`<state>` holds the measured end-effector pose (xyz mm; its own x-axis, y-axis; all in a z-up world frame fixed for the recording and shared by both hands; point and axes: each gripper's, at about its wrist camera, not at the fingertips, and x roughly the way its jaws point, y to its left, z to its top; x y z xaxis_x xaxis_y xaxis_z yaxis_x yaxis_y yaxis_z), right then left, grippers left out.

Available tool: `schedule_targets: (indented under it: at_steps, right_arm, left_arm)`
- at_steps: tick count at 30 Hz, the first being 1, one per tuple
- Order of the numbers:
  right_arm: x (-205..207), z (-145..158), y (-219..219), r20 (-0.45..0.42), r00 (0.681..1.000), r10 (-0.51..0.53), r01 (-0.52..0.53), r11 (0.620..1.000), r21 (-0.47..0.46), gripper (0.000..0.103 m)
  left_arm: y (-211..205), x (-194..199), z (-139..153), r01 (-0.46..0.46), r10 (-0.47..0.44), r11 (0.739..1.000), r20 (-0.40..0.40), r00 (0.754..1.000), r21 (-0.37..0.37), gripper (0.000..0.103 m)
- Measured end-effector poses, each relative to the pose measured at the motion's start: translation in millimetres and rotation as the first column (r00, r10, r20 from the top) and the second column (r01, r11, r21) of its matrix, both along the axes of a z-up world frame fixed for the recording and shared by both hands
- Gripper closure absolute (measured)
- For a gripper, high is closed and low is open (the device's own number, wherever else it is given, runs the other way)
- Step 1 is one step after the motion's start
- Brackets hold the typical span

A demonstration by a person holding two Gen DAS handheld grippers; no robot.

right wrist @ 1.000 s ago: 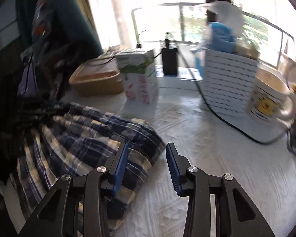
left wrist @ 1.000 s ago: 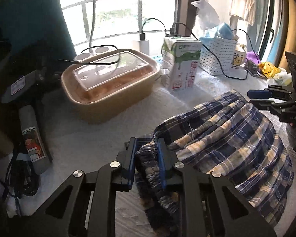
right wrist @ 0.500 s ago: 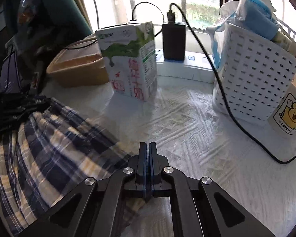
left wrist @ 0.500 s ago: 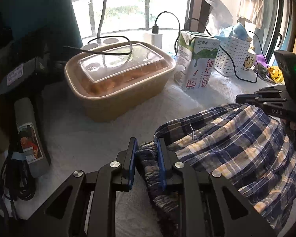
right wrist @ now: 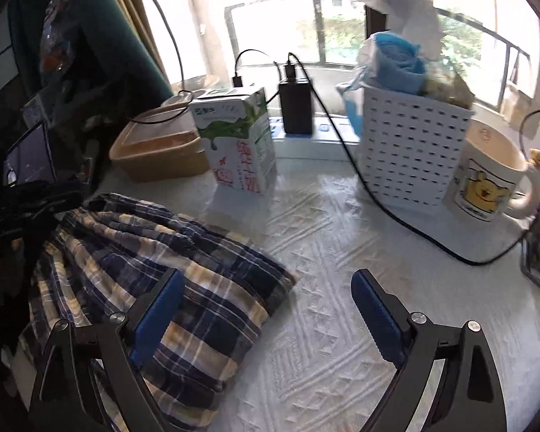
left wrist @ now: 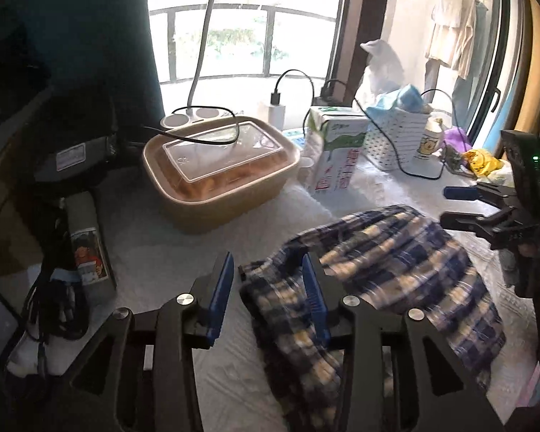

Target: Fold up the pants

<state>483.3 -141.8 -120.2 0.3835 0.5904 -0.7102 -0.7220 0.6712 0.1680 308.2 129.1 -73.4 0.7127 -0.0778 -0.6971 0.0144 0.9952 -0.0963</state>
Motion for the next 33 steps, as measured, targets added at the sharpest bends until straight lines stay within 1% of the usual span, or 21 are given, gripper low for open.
schedule_targets:
  at_steps: [1,2,3,4,5,7,10,12,13,15,17,22,23,24,25,26,27,28,30,33]
  right_arm:
    - [-1,-1,-1,-0.005,1.000,0.000,0.000,1.000,0.004,0.022]
    - [-1,-3,-1,-0.014,1.000,0.005,-0.005,1.000,0.004,0.026]
    - [-1,-5,1,-0.021,1.000,0.012,-0.012,1.000,0.004,0.036]
    - [0,-7,2,-0.035,0.999,0.023,-0.023,1.000,0.007,0.045]
    - [1,-12,5,-0.064,0.997,0.043,-0.042,0.999,0.014,0.048]
    - [1,-20,13,-0.101,0.993,0.060,-0.058,0.998,0.015,0.059]
    - [0,-29,21,-0.118,0.991,0.056,-0.055,0.998,0.013,0.060]
    - [0,-30,26,-0.107,0.993,0.048,-0.047,0.999,0.011,0.060]
    - [-1,-30,29,-0.097,0.994,0.048,-0.048,0.999,0.001,0.064]
    - [-1,-32,36,-0.072,0.996,0.047,-0.049,0.999,-0.024,0.067]
    - [1,-34,45,-0.054,0.997,0.049,-0.051,0.998,-0.044,0.068]
    - [13,-32,46,-0.068,0.997,0.028,-0.030,0.999,-0.029,0.068]
    - [12,-28,44,-0.064,0.998,0.017,-0.019,0.999,-0.029,0.068]
    - [11,-23,39,-0.055,0.998,0.005,-0.006,1.000,-0.025,0.068]
    - [9,-17,36,-0.042,0.999,-0.006,0.005,1.000,-0.016,0.067]
    - [4,-10,30,-0.024,1.000,-0.019,0.019,1.000,-0.012,0.067]
    - [0,-5,26,-0.004,1.000,-0.031,0.031,0.999,-0.017,0.064]
    - [-6,1,20,0.019,0.999,-0.044,0.044,0.999,-0.022,0.053]
    - [-20,12,8,0.050,0.997,-0.059,0.060,0.998,-0.010,0.037]
    - [-47,22,-13,0.069,0.995,-0.066,0.066,0.998,-0.002,0.037]
  left_arm:
    - [-1,-4,1,0.000,0.000,1.000,0.004,1.000,-0.011,0.063]
    - [-1,-6,1,0.005,-0.004,1.000,0.006,1.000,-0.022,0.062]
    - [-2,-8,-1,0.013,-0.013,0.999,0.000,1.000,-0.035,0.060]
    - [-5,-8,-5,0.021,-0.021,0.999,-0.012,1.000,-0.038,0.059]
    - [-7,-8,-9,0.026,-0.027,0.999,-0.023,0.999,-0.035,0.059]
    - [-10,-6,-20,0.027,-0.029,0.999,-0.054,0.998,-0.028,0.059]
    - [-6,-1,-36,0.005,-0.009,0.999,-0.088,0.996,-0.038,0.059]
    - [-1,4,-43,-0.012,0.005,0.998,-0.103,0.995,-0.061,0.058]
    - [2,6,-46,-0.017,0.010,0.998,-0.108,0.994,-0.065,0.056]
    - [3,8,-50,-0.019,0.012,0.998,-0.106,0.994,-0.062,0.056]
    - [6,9,-51,-0.026,0.019,0.998,-0.106,0.994,-0.064,0.056]
    - [12,7,-44,-0.046,0.037,0.995,-0.103,0.994,-0.091,0.055]
    - [13,5,-40,-0.052,0.044,0.994,-0.091,0.995,-0.093,0.054]
    - [14,1,-33,-0.057,0.051,0.994,-0.069,0.996,-0.090,0.050]
    - [16,-4,-27,-0.060,0.056,0.994,-0.044,0.997,-0.087,0.043]
    - [16,-10,-19,-0.063,0.062,0.994,-0.010,0.998,-0.084,0.040]
    - [15,-17,-12,-0.067,0.068,0.995,0.017,0.998,-0.079,0.035]
    - [15,-20,-7,-0.068,0.070,0.995,0.029,0.997,-0.073,0.032]
    - [10,-31,2,-0.061,0.063,0.997,0.045,0.997,-0.054,0.032]
    - [-3,-47,5,-0.031,0.033,0.999,0.044,0.998,-0.044,0.031]
